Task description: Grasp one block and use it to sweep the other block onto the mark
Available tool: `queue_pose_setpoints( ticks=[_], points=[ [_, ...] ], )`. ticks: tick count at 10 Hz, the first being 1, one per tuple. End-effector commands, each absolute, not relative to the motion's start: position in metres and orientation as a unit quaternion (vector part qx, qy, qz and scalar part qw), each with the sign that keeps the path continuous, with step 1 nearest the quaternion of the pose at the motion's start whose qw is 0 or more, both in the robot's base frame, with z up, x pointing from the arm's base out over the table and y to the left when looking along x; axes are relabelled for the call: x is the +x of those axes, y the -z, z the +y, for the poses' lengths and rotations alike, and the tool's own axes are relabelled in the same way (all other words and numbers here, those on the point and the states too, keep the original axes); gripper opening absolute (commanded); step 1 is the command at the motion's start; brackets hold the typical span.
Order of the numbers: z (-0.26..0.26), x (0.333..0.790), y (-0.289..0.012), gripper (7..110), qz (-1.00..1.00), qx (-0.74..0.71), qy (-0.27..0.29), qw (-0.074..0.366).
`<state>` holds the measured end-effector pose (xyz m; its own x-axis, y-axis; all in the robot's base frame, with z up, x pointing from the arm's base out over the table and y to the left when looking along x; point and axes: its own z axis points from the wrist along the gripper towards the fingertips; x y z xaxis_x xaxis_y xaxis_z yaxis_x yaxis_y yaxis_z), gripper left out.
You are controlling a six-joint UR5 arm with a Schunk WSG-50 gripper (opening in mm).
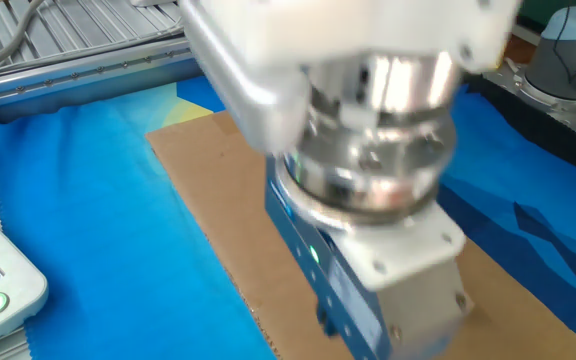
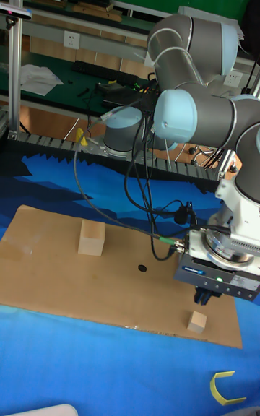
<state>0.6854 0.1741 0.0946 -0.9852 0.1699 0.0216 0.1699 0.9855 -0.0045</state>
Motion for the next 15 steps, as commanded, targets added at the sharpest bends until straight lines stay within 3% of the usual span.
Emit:
queue_pose_setpoints(
  ticks=[1, 2, 3, 6, 7, 11, 13, 15],
  points=[
    [0.210, 0.688, -0.083, 7, -0.993, -0.112, 0.044, 0.010],
    [0.219, 0.694, -0.076, 7, -0.990, -0.127, 0.060, -0.001],
    [0.215, 0.699, -0.067, 22, -0.992, -0.119, 0.045, -0.019],
    [0.204, 0.698, -0.067, 22, -0.993, -0.116, 0.030, -0.019],
    [0.201, 0.700, -0.068, 44, -0.990, -0.135, 0.027, -0.021],
    [0.217, 0.696, -0.072, 44, -0.965, -0.254, 0.070, 0.007],
    [0.180, 0.688, -0.052, 44, -0.972, -0.237, -0.002, 0.001],
    [0.177, 0.680, -0.042, 44, -0.974, -0.226, -0.011, 0.002]
  ],
)
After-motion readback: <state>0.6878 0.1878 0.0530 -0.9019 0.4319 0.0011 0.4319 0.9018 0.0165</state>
